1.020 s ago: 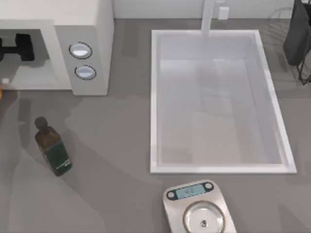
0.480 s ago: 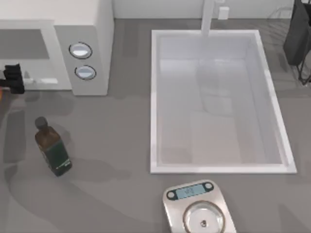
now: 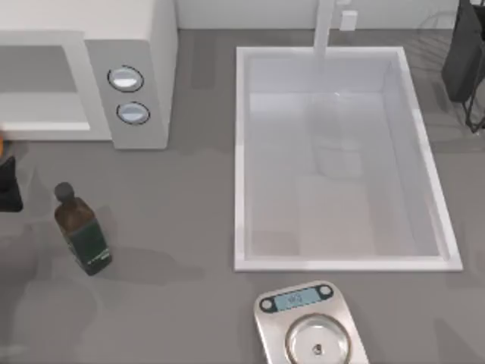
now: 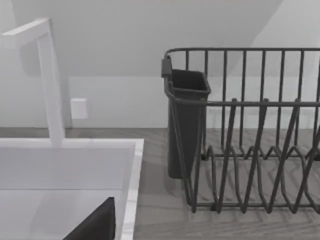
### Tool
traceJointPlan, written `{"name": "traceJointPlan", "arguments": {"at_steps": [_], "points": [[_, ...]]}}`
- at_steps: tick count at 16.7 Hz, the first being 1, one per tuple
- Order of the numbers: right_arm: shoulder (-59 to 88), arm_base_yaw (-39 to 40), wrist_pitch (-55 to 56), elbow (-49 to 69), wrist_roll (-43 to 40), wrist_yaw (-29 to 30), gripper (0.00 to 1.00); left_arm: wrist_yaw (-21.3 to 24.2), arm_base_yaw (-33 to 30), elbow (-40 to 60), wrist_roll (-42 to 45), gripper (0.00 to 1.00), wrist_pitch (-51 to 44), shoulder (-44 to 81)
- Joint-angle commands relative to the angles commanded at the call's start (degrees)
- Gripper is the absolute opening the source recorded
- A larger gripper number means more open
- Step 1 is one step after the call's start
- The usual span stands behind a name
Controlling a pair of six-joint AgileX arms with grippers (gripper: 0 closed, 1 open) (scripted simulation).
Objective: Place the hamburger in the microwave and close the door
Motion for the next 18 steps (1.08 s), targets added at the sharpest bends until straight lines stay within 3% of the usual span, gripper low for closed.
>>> {"name": "traceJointPlan", "arguments": {"at_steps": [8, 18], "points": [[0.0, 0.0, 0.0, 0.0, 0.0, 0.0, 1.0, 0.03, -0.17, 0.06, -0.15, 1.0, -1.54, -1.51], [0.0, 0.0, 0.0, 0.0, 0.0, 0.0, 1.0, -0.18, -0.18, 4.72, -0.21, 1.0, -21.24, -15.92]]}}
